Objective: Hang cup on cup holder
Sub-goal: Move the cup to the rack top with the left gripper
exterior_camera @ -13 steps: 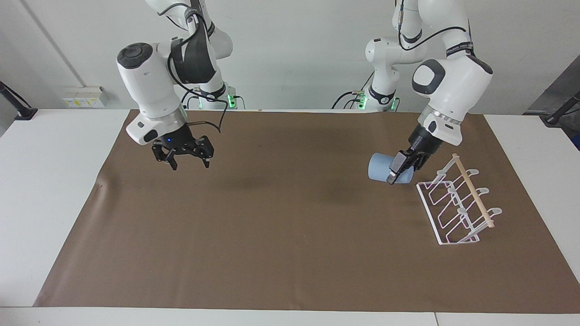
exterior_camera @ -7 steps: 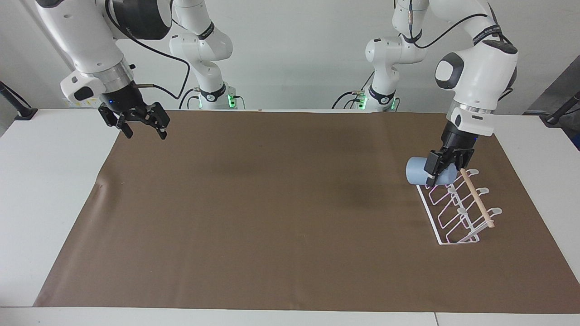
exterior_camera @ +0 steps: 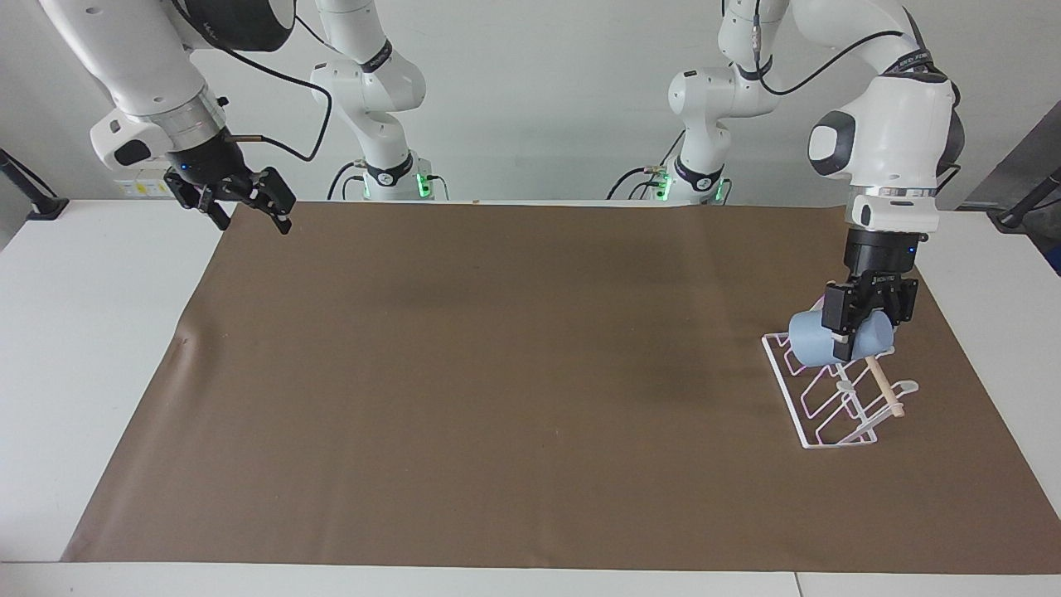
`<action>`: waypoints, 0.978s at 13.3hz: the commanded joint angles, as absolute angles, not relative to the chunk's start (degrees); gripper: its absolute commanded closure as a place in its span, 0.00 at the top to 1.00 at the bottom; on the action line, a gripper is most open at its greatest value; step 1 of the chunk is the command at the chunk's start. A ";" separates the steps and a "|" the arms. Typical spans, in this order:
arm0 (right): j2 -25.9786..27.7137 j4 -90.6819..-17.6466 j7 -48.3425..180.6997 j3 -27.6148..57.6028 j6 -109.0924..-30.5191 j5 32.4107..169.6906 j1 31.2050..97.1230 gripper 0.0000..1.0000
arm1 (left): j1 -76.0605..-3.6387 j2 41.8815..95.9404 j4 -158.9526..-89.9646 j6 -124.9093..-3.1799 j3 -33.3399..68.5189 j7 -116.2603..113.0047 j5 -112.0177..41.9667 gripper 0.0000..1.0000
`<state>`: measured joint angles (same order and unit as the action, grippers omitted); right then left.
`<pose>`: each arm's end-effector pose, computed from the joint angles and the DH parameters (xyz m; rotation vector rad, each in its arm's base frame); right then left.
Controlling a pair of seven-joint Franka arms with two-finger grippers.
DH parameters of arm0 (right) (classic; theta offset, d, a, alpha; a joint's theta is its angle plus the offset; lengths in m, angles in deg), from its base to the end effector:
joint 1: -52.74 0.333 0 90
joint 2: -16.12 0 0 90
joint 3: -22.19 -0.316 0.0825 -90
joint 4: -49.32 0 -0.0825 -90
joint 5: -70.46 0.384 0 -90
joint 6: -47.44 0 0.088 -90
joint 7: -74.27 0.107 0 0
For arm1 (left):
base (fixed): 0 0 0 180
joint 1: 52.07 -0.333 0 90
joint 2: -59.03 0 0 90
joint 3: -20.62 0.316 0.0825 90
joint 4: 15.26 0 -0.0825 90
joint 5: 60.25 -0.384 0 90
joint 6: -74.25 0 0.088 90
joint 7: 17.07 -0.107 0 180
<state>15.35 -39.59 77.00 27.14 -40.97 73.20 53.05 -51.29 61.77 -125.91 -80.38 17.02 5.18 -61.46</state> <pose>0.5545 -0.0394 0.6237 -3.0881 0.1977 0.0330 0.6176 -0.0473 0.5456 2.7765 0.4160 1.0324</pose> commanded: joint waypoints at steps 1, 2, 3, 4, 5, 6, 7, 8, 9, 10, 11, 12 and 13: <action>17.70 -41.91 76.99 26.33 -41.41 71.61 51.86 1.00 | -52.42 63.59 -125.65 -84.64 17.36 1.76 -64.46 0.00; 17.62 -41.65 76.82 26.33 -41.59 71.26 51.95 1.00 | -52.42 64.03 -125.74 -85.96 18.15 1.22 -65.95 0.00; 17.70 -41.73 76.81 26.24 -41.85 70.03 51.95 1.00 | -52.50 64.73 -125.74 -87.37 18.33 1.12 -68.49 0.00; 17.70 -41.82 76.81 26.24 -41.86 69.76 51.95 1.00 | -52.51 65.26 -125.83 -88.95 18.42 1.12 -70.95 0.00; 17.79 -41.99 76.81 26.15 -41.86 69.85 52.04 1.00 | -52.85 66.14 -125.83 -90.88 19.20 1.12 -72.54 0.00; 17.79 -41.99 76.90 26.15 -41.86 69.85 52.21 1.00 | -52.86 66.58 -125.83 -92.37 19.47 1.12 -73.69 0.00; 17.79 -42.08 76.90 26.15 -41.86 69.85 52.30 1.00 | -52.94 67.28 -125.91 -93.61 19.47 1.12 -74.57 0.00; 17.88 -42.17 76.81 26.15 -41.77 69.85 52.21 1.00 | -53.12 67.81 -126.26 -95.19 19.47 1.12 -75.01 0.00; 17.88 -42.17 76.81 26.15 -41.77 69.93 52.21 1.00 | -53.21 67.90 -126.70 -96.33 19.56 1.04 -75.54 0.00; 17.88 -42.17 76.81 26.06 -41.77 69.93 52.21 1.00 | -53.38 67.99 -127.84 -97.39 19.82 1.12 -76.41 0.00; 17.88 -42.26 76.90 26.06 -41.86 69.93 52.30 1.00 | -53.47 67.99 -128.81 -98.88 20.26 1.12 -76.60 0.00; 17.88 -42.26 76.90 26.06 -41.86 69.93 52.30 1.00 | -53.47 67.99 -129.86 -100.02 20.27 1.12 -76.60 0.00; 17.88 -42.26 76.90 26.06 -41.86 69.93 52.30 1.00 | -53.56 67.99 -130.39 -100.82 20.35 1.04 -76.68 0.00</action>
